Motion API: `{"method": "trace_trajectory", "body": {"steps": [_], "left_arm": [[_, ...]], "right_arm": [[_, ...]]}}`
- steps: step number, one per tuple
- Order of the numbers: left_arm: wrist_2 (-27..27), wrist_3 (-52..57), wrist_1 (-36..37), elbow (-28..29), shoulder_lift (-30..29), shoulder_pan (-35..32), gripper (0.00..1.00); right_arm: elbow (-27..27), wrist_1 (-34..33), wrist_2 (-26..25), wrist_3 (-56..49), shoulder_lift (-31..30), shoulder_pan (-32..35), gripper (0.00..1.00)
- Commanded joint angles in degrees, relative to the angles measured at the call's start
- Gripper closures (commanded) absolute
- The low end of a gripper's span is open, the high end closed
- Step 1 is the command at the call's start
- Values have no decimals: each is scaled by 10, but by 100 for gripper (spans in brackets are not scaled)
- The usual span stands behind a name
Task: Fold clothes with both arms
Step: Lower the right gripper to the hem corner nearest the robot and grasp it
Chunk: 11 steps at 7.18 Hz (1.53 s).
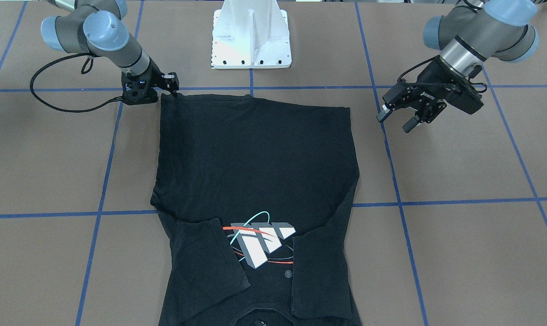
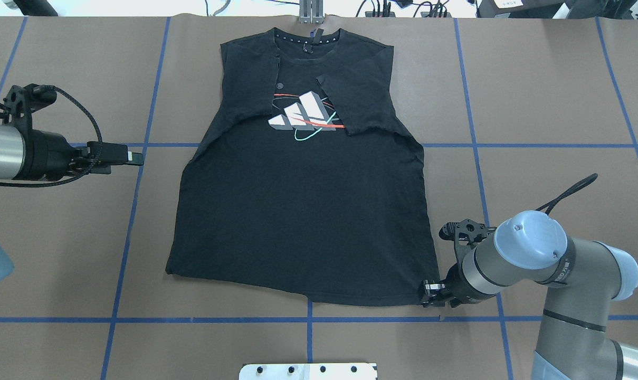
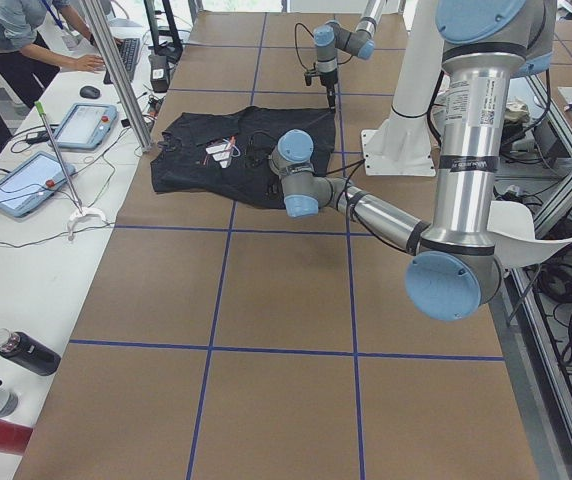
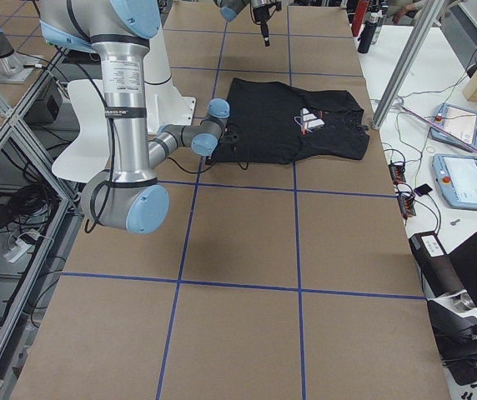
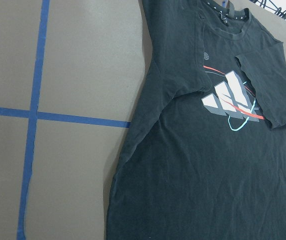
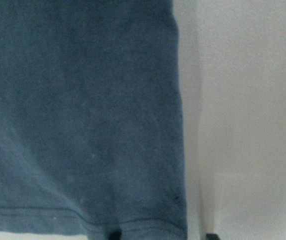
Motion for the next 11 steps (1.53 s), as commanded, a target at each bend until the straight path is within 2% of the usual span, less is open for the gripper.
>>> {"method": "trace_trajectory", "body": {"steps": [1, 2, 5, 6, 7, 9, 10, 11], "left_arm": [[0, 0, 0, -1, 0, 0, 0], [0, 0, 0, 0, 0, 0, 0], [0, 0, 0, 0, 0, 0, 0], [0, 0, 0, 0, 0, 0, 0], [1, 0, 0, 0, 0, 0, 0], [1, 0, 0, 0, 0, 0, 0], [1, 0, 0, 0, 0, 0, 0], [0, 0, 0, 0, 0, 0, 0]], "right_arm": [[0, -1, 0, 0, 0, 0, 38], [0, -1, 0, 0, 0, 0, 40], [0, -1, -1, 1, 0, 0, 68], [0, -1, -1, 0, 1, 0, 72], [0, -1, -1, 0, 1, 0, 73], [0, -1, 1, 0, 0, 0, 64], [0, -1, 0, 0, 1, 0, 68], [0, -1, 0, 1, 0, 0, 76]]}}
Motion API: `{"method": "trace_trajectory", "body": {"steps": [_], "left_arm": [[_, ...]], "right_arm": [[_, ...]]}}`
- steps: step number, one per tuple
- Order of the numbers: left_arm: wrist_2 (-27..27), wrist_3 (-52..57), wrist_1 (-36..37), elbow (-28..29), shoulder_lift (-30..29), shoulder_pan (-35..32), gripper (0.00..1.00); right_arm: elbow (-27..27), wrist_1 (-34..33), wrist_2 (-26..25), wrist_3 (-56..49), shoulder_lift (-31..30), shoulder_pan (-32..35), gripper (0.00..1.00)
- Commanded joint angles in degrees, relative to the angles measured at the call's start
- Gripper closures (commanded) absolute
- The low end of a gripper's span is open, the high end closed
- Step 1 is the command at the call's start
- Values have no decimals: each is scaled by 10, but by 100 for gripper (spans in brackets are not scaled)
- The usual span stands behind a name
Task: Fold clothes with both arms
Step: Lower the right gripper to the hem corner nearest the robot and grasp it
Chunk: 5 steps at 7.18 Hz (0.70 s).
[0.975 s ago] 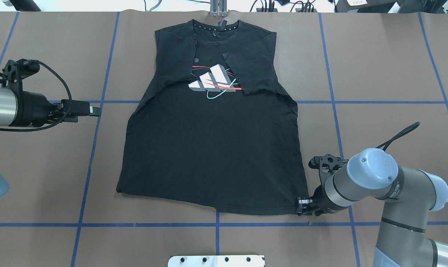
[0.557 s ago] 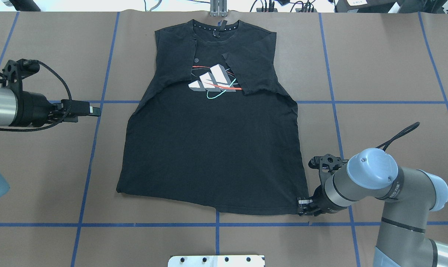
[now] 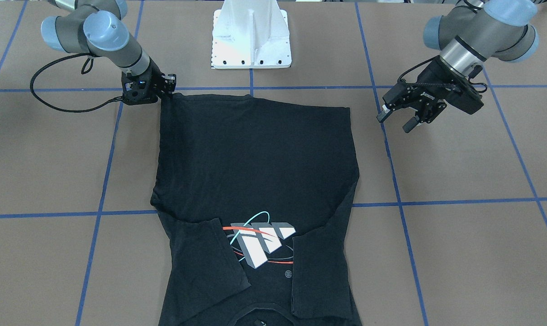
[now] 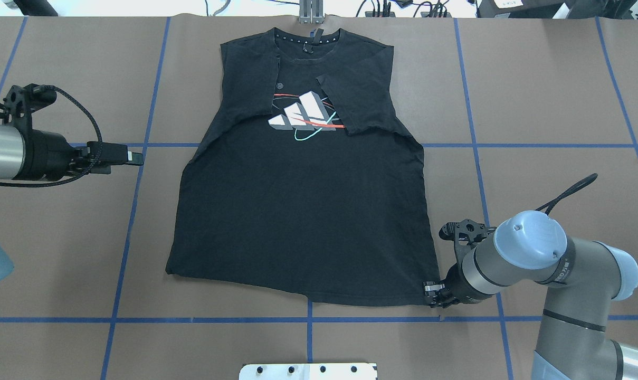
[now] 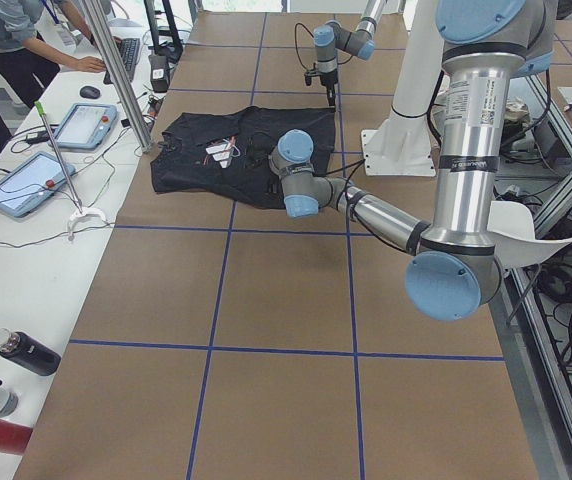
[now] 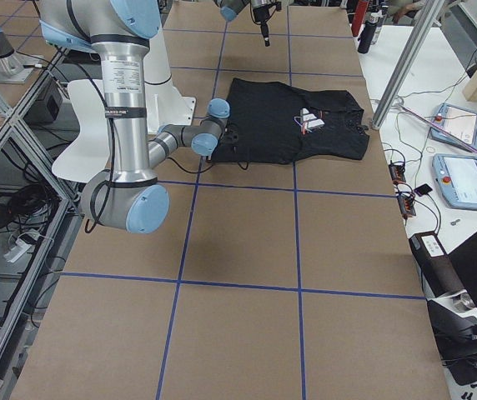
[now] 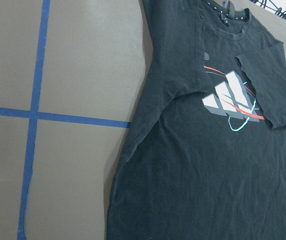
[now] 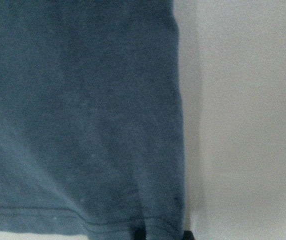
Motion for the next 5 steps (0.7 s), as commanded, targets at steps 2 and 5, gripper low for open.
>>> {"method": "trace_trajectory", "body": {"steps": [2, 5], "left_arm": [[-1, 0, 0, 0, 0, 0, 0], [-1, -3, 0, -4, 0, 1, 0]], "right_arm": [[1, 0, -2, 0, 1, 0, 100], [11, 1, 11, 2, 10, 13, 100]]}}
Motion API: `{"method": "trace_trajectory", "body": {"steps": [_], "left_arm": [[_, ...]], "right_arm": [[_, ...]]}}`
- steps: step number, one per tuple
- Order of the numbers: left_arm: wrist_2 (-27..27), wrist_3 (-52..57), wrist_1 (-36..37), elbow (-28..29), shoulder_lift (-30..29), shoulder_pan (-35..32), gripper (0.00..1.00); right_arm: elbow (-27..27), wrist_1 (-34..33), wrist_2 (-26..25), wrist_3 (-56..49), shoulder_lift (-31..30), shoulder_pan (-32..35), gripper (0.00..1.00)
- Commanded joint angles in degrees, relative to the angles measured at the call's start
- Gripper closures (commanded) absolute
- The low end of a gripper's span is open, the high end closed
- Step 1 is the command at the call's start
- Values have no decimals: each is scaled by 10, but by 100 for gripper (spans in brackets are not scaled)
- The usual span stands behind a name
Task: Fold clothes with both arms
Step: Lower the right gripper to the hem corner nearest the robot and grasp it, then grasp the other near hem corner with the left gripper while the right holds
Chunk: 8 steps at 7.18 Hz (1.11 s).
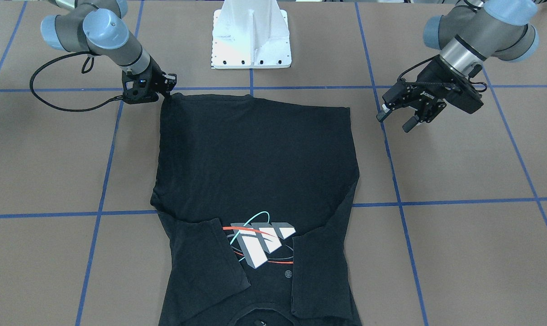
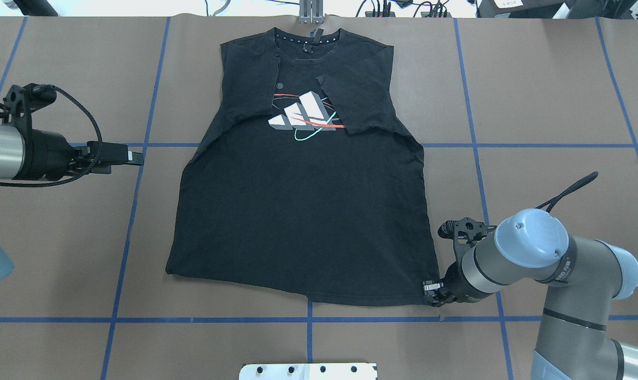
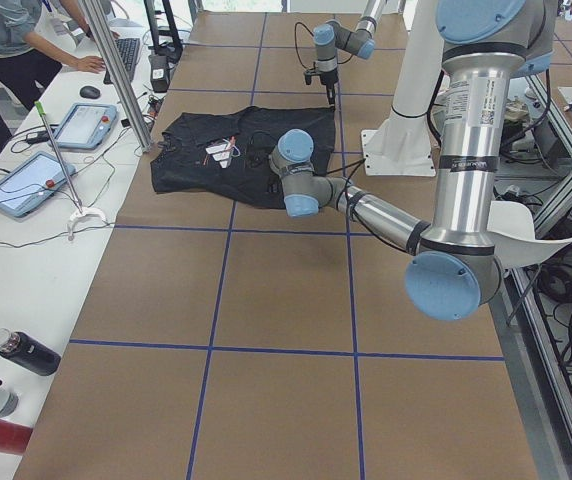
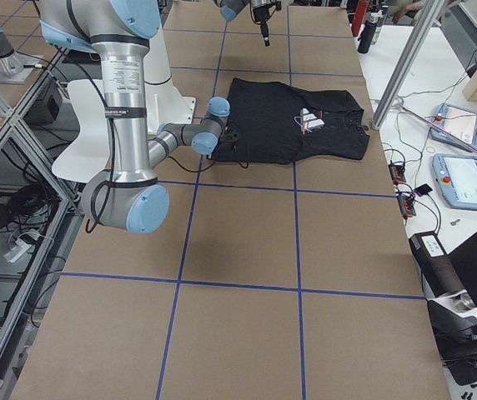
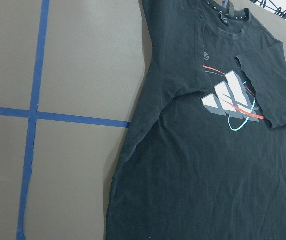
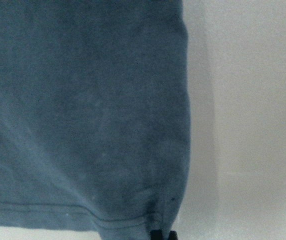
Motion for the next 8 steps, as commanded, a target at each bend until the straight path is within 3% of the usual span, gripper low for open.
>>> {"method": "trace_trajectory", "body": {"steps": [1, 4, 5, 7, 8], "left_arm": [[-2, -19, 0, -3, 1, 3, 0], [12, -97, -1, -22, 19, 82, 0], [53, -128, 0, -50, 43, 132, 0], [132, -161, 6, -40, 42, 205, 0], [138, -161, 6, -23, 38, 210, 0]], "right_arm": [[11, 2, 8, 22, 8, 10, 100], [18, 7, 8, 43, 17, 12, 100], [26, 7, 5, 46, 18, 13, 100], [26, 7, 10, 56, 18, 21, 100], [26, 7, 18, 56, 19, 28, 100]]}}
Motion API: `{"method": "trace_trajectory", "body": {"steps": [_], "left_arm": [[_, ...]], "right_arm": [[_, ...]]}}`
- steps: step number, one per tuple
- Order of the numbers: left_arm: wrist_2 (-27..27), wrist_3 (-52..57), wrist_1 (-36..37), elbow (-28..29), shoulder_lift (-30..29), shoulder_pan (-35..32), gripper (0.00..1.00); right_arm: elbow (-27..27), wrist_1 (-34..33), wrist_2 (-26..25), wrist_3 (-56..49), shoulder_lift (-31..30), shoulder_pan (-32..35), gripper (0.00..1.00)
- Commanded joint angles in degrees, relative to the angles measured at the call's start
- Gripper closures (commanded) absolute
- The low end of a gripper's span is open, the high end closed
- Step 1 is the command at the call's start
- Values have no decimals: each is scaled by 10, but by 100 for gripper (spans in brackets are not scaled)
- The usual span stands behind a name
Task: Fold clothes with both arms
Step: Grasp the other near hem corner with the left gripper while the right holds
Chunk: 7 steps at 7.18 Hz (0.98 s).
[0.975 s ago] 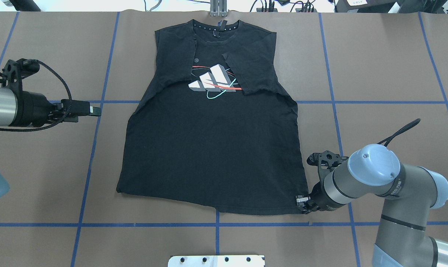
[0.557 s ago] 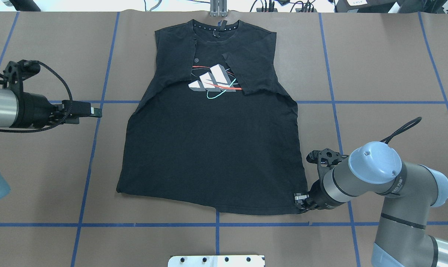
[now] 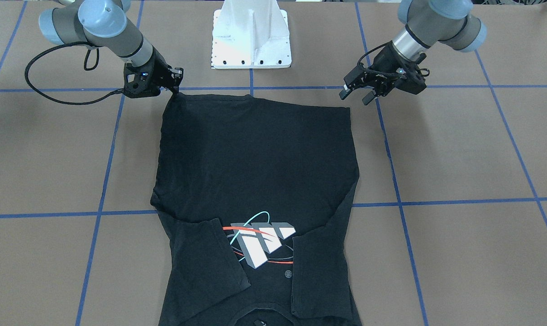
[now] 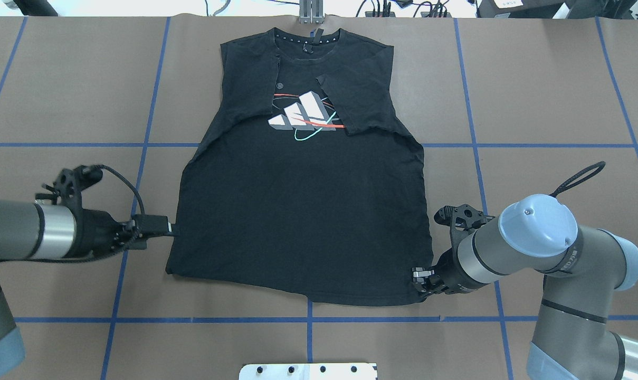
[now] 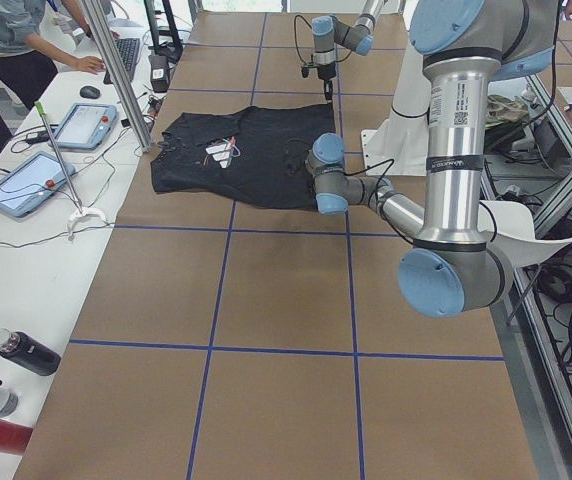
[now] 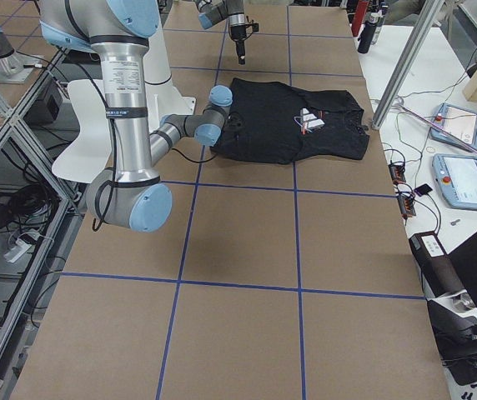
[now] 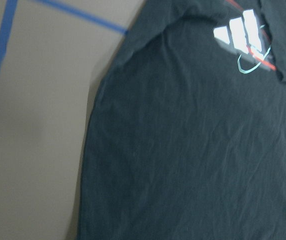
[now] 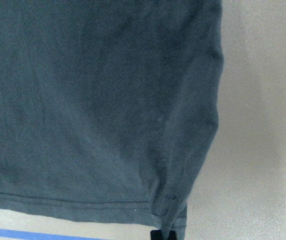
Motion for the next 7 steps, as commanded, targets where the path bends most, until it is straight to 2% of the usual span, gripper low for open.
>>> {"method": "trace_trajectory", "body": {"steps": [1, 2, 7], "left_arm": [[26, -6, 2, 34, -9, 22, 0], [27, -6, 1, 53, -16, 23, 0], [62, -7, 9, 75, -41, 57, 3]], "right_arm": [[0, 0, 15, 3, 12, 18, 100], [0, 0, 16, 3, 13, 19, 100], [0, 0, 22, 2, 13, 27, 100]]}}
